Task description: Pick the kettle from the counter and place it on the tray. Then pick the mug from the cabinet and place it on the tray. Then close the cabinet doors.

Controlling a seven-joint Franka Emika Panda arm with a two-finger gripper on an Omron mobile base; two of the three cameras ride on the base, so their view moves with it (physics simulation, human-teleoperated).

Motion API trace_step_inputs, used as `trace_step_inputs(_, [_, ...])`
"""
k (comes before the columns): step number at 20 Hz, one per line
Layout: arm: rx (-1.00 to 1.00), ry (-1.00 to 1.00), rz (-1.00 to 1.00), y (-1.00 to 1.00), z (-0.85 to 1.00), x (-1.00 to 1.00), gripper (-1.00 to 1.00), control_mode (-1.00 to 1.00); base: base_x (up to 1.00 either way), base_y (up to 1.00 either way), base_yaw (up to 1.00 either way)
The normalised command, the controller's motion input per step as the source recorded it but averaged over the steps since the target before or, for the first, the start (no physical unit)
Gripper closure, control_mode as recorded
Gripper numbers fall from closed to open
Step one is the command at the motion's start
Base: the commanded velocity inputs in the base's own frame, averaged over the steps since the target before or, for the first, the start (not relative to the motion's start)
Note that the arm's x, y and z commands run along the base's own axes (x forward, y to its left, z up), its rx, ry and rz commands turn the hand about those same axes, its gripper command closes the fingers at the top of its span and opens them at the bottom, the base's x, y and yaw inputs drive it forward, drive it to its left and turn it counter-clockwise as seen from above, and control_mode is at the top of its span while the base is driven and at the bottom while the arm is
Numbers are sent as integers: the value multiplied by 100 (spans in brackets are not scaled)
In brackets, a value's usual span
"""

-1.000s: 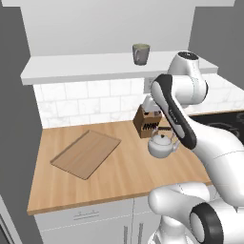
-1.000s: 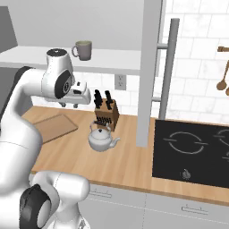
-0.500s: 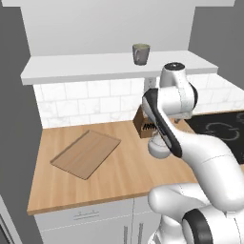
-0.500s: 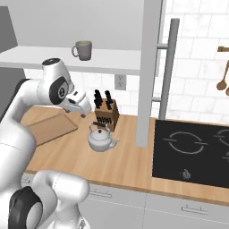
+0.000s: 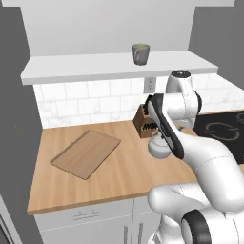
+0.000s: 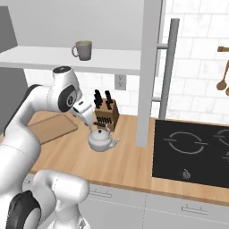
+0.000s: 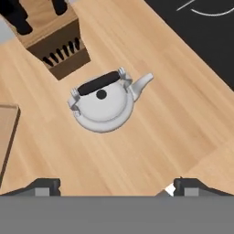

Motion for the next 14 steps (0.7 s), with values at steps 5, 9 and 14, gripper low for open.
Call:
trace_step_inputs(5, [12, -1, -8, -16, -17, 1, -100, -100, 0, 0, 0])
trace_step_inputs(9, [1, -1, -12, -21, -32, 28, -100, -100, 0, 0, 0])
trace_step_inputs(14, [6, 0, -12, -22, -19, 33, -100, -100, 0, 0, 0])
